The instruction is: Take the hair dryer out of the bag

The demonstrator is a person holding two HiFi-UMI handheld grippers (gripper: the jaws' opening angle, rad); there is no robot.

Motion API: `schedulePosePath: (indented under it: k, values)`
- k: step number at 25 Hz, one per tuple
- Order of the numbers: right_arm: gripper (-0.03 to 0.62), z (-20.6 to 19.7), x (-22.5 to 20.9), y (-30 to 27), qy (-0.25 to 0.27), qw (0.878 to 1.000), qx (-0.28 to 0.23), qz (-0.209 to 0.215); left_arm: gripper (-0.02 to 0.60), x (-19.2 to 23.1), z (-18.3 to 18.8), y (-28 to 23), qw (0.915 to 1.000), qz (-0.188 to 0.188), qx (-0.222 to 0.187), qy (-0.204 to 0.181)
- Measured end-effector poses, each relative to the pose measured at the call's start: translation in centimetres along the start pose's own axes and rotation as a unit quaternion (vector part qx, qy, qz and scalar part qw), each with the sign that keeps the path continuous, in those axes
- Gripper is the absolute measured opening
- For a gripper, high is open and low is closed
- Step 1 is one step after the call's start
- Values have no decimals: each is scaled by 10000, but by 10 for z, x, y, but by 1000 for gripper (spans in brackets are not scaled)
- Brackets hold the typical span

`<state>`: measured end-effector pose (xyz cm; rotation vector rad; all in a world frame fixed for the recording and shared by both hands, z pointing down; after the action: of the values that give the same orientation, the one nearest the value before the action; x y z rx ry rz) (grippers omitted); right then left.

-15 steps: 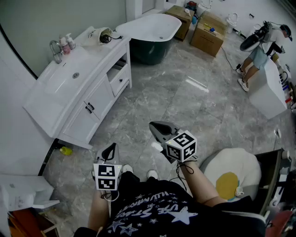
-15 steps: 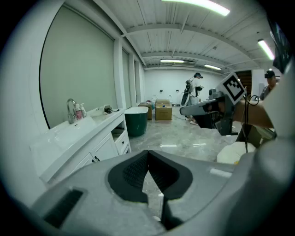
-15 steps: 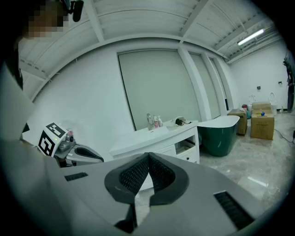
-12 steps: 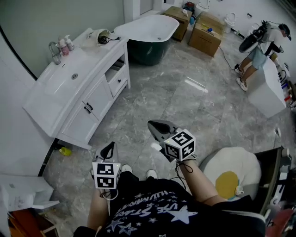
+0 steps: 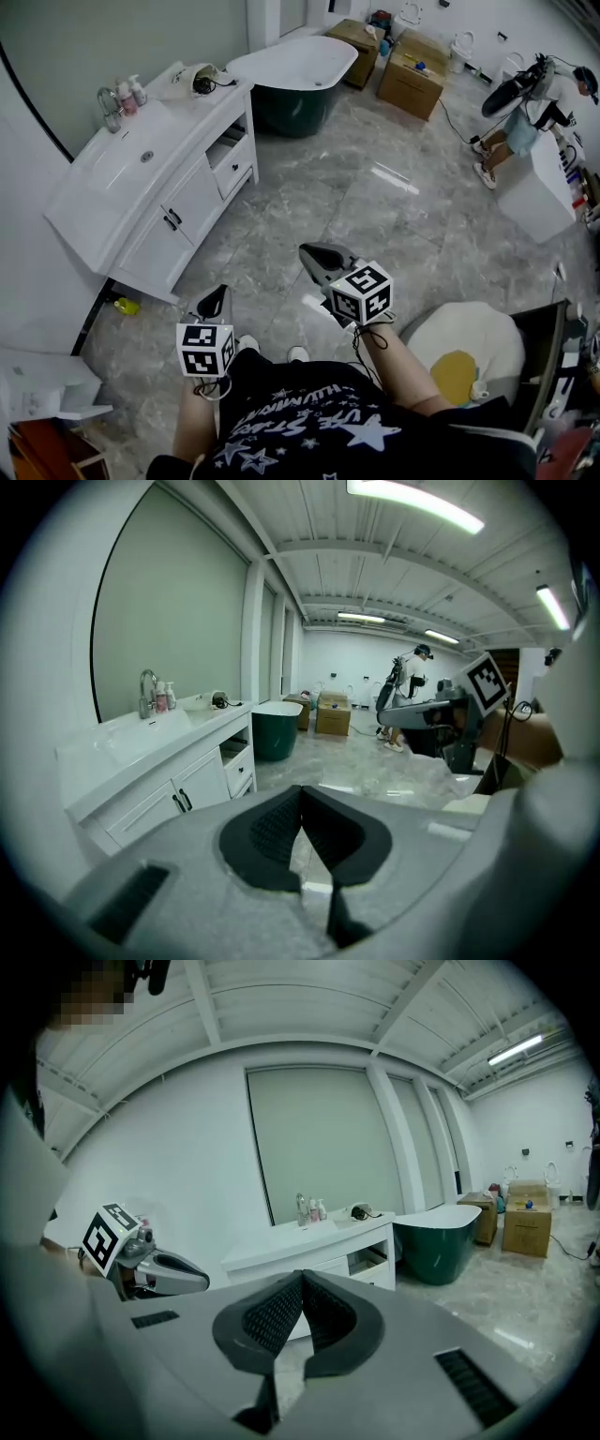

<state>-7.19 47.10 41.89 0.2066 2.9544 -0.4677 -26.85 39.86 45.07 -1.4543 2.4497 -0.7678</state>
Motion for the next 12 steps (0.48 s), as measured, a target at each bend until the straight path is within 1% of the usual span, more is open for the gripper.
schedulePosePath:
  k: [2,4,5,7,9,10,12]
  values:
    - [3,-4,-4,4,-28,10000,11,45,21,-5,-1,-2,9999,62,-86,82]
    - [3,-6,-8,9,-52,10000,-13,61,21,-5,1,-2,9989,347,-314,64]
    - [3,-6,-11,11,-59,10000,-47,51,21,-3,4,-1,9974,551,-467,-22]
    - [3,-4,-15,9,-129,9998,-130,49,21,3,11,1,9924,945,-707,-357]
    - [5,0,-19,2,-231,9996,-173,77,23,9,18,1,9871,1191,-819,-691]
    - [26,1,-21,-4,-275,9994,-177,93,23,12,21,0,9856,1245,-871,-748]
    - [118,2,-24,-16,-368,9991,-151,130,25,19,26,-4,9854,1235,-983,-638]
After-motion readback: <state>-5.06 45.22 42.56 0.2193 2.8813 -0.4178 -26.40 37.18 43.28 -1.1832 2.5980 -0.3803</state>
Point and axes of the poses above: the fingertips, and each gripper's own axes: y backward along the fingers, x to its left, z out of its top, the point moved 4 cm from there along y, backward along the fingers, and after that the axes turned 2 degrees about y, right-handed, at the moved point
